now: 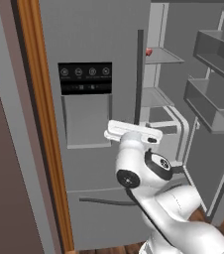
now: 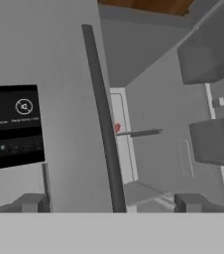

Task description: Gather the eggplant and avocado from the fridge and place them on a tray on the dining counter. Then gather the steaks from the fridge and place them on the other tray.

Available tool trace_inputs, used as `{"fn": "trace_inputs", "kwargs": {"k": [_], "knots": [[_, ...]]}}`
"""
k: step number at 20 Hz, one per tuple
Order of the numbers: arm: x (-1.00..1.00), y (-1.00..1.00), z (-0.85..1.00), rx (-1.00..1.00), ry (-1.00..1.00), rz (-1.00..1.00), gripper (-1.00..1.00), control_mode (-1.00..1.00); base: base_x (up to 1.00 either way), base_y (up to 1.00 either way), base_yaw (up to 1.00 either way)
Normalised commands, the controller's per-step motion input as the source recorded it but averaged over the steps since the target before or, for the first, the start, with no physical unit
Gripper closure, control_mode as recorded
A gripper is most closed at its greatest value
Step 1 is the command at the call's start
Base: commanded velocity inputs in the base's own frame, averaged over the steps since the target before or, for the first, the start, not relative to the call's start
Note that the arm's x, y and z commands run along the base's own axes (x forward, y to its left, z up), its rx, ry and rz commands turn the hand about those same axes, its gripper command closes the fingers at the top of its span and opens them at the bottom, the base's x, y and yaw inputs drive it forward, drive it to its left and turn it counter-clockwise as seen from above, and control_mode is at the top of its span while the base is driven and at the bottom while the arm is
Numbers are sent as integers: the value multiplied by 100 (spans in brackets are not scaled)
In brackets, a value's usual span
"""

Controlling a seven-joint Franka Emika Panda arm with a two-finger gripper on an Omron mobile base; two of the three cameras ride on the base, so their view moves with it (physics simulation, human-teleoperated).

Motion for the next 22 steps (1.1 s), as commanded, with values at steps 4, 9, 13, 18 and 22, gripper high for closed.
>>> {"fn": "trace_inputs", "kwargs": {"k": [4,9,13,18,22], "knots": [[18,-35,0,0,0,18,-100,-100,0,0,0],[25,-45,0,0,0,19,-100,-100,0,0,0],[16,-36,0,0,0,17,-100,-100,0,0,0],[11,-17,0,0,-1,12,-100,-100,0,0,0],[31,-1,0,0,0,5,-100,-100,0,0,0]]}}
